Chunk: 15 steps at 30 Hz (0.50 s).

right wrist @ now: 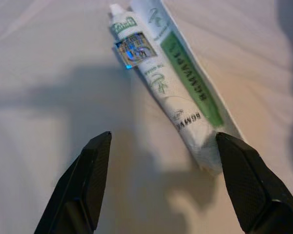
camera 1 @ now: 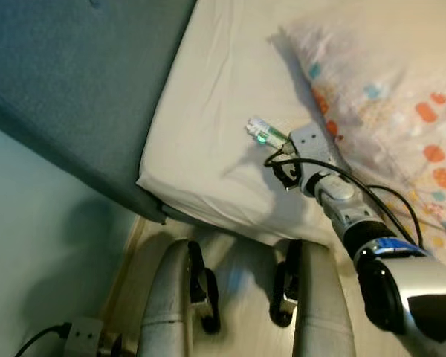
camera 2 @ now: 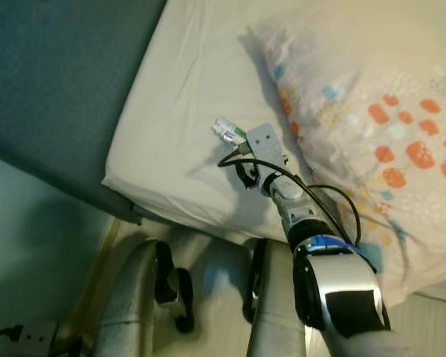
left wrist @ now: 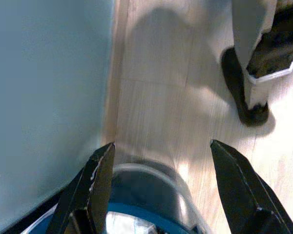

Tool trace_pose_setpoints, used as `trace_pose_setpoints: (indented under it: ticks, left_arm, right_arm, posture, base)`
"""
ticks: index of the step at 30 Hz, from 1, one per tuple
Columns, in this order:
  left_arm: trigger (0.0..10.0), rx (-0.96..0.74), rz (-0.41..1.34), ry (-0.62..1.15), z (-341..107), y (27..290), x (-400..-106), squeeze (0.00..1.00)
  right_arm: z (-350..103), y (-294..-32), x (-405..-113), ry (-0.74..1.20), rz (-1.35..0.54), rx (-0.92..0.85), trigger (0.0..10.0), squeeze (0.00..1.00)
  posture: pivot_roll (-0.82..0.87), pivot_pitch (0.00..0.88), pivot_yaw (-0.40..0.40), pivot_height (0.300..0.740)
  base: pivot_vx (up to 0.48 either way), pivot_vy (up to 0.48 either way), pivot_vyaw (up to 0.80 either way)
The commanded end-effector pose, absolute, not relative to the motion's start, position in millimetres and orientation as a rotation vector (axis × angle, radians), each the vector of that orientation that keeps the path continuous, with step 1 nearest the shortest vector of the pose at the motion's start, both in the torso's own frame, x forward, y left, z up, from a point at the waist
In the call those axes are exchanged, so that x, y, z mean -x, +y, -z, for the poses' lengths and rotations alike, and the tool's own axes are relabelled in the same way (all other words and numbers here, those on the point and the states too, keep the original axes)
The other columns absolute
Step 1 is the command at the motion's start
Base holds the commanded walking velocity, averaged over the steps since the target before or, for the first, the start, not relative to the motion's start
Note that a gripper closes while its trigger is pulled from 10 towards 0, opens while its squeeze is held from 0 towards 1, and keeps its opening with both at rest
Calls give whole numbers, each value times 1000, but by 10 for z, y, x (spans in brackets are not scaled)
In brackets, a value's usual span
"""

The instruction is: Clean up the room

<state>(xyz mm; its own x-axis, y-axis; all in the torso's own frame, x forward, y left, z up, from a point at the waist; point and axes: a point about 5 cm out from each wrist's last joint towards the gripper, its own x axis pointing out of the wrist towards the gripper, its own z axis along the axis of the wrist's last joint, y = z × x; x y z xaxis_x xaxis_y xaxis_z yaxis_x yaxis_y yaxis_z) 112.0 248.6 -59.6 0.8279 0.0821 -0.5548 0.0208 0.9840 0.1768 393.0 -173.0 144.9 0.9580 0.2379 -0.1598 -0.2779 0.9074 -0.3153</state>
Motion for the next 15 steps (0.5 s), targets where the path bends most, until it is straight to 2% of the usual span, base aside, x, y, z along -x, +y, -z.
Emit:
trace_pose_setpoints:
  ticks: [1, 8, 15]
  left_arm:
    - [10000, -167, -36, 654, 654, 2492, -943, 0]
    - [10000, -167, -18, 632, 576, 2473, -819, 0]
    - [10000, -171, -6, 621, 500, 2471, -753, 0]
  right_arm:
    - [-1420, -1725, -3915, 120, -277, 350, 10000, 0]
    - [-1584, -1884, -3954, 72, -233, 481, 10000, 0]
    - [-1627, -2014, -3961, 80, -173, 496, 10000, 0]
  posture:
    - [199, 423, 174, 585]
    - [221, 454, 187, 585]
    - [243, 483, 202, 585]
  base:
    - [0, 0, 0]
    - [0, 0, 0]
    - [0, 0, 0]
